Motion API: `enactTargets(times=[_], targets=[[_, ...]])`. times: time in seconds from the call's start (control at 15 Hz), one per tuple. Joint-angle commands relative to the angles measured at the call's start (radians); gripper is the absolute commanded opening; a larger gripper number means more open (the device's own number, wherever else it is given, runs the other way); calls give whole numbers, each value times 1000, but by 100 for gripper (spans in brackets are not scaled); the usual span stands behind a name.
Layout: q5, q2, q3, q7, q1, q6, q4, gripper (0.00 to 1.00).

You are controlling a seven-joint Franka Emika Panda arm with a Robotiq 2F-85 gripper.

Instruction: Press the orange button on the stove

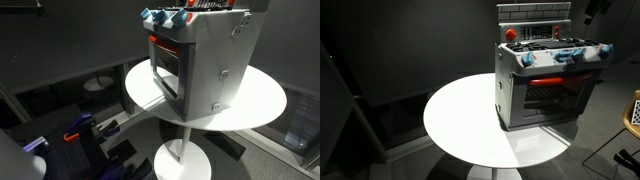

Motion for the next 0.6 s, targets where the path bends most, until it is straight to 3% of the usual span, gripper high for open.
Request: enactTargets(times=[0.0,0.53], targets=[[-55,6,1,60,-9,31,4,100],[-103,87,-1,142,-12,204,33,100]])
